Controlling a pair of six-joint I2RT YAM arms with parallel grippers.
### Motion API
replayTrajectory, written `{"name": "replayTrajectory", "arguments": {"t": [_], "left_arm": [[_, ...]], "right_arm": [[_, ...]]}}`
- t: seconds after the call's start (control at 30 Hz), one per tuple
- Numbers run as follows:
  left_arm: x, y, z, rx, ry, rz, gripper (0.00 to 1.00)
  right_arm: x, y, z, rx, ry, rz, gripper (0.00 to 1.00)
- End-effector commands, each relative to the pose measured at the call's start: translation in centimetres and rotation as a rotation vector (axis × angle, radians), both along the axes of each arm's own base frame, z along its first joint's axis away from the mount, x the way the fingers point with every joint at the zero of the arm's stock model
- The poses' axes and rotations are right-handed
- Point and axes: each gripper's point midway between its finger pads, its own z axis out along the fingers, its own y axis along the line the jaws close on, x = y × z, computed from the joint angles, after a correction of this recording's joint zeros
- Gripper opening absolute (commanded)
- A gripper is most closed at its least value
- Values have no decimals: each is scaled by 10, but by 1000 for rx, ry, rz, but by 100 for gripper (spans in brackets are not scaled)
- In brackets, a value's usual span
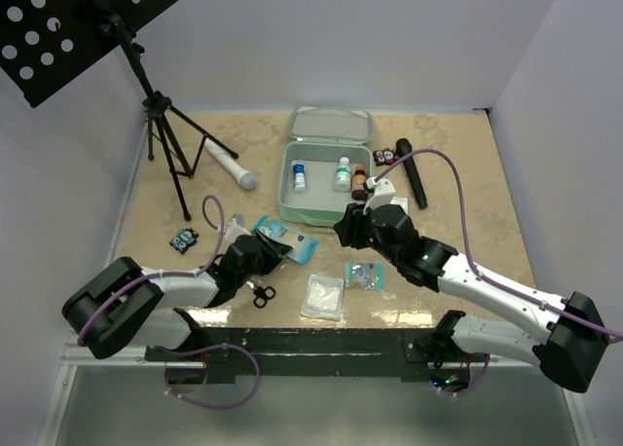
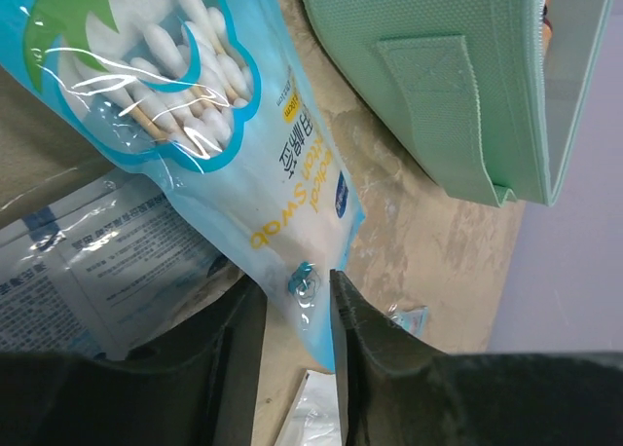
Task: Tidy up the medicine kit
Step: Pick up the medical item at the center of the board.
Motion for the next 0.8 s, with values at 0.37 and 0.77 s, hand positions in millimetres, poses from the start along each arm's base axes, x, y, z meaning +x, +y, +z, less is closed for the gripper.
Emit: {"name": "replayTrajectory", "arguments": {"t": [0.37,0.77], "left_arm": [[1,6,23,-36,-94,7,0],[-4,21,49,-11,-162,15,0]], "right_arm": [[3,0,18,39,-28,-17,49],[4,4,25,52,-31,-10,49]]}}
